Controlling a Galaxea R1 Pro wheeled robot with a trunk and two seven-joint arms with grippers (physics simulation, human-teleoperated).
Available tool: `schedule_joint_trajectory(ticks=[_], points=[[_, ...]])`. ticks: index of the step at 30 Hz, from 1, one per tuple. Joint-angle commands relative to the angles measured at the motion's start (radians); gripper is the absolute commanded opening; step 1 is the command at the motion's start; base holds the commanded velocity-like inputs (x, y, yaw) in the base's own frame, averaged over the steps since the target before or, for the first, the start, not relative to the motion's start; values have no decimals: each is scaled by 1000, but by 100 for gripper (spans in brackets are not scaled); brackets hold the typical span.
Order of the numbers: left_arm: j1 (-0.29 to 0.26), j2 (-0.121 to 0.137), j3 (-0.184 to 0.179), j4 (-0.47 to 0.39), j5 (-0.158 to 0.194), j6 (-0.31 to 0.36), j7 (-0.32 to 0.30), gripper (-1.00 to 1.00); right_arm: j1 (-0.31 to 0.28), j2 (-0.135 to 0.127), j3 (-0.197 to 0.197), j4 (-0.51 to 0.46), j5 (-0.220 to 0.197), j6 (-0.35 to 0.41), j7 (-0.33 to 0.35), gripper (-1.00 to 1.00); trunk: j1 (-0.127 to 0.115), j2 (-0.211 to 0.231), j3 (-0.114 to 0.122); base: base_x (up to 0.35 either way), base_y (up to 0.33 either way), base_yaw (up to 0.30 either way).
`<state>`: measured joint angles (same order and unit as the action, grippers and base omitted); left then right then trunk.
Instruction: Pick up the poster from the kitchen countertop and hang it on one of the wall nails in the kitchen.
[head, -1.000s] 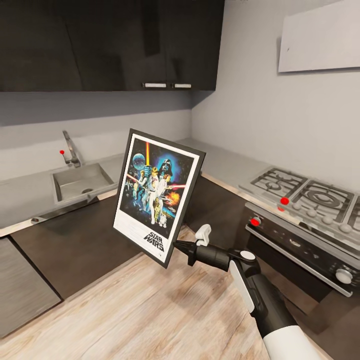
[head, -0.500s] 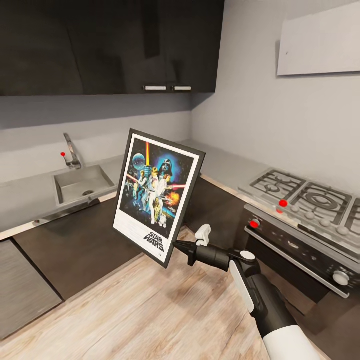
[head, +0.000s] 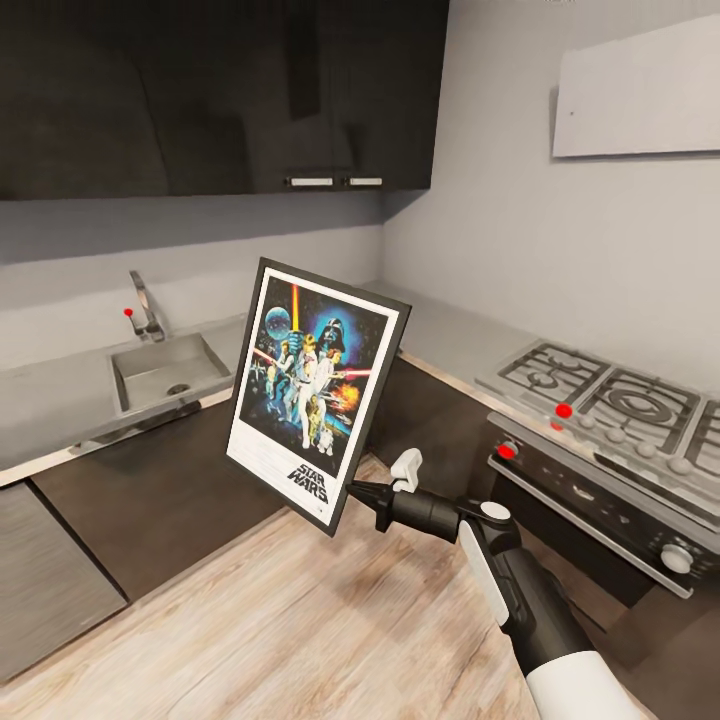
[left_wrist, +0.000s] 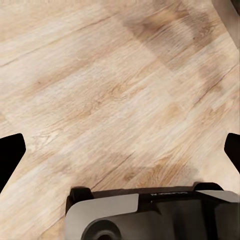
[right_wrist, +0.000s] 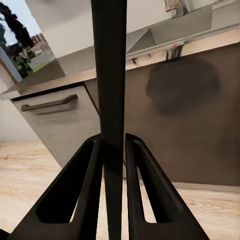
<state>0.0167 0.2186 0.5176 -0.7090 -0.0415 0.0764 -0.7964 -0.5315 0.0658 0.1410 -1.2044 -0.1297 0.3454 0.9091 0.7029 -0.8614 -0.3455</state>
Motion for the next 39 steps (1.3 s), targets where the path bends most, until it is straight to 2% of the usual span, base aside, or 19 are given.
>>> schedule_joint_trajectory(ticks=[1, 39], points=[[0, -1, 4, -3, -4, 8, -6, 100, -1, 0, 0, 0, -10, 10, 1, -100, -4, 6, 2, 0, 0, 0], [0, -1, 4, -4, -2, 8, -6, 100, -1, 0, 0, 2, -10, 10, 1, -100, -149, 272, 121, 0, 0, 0]])
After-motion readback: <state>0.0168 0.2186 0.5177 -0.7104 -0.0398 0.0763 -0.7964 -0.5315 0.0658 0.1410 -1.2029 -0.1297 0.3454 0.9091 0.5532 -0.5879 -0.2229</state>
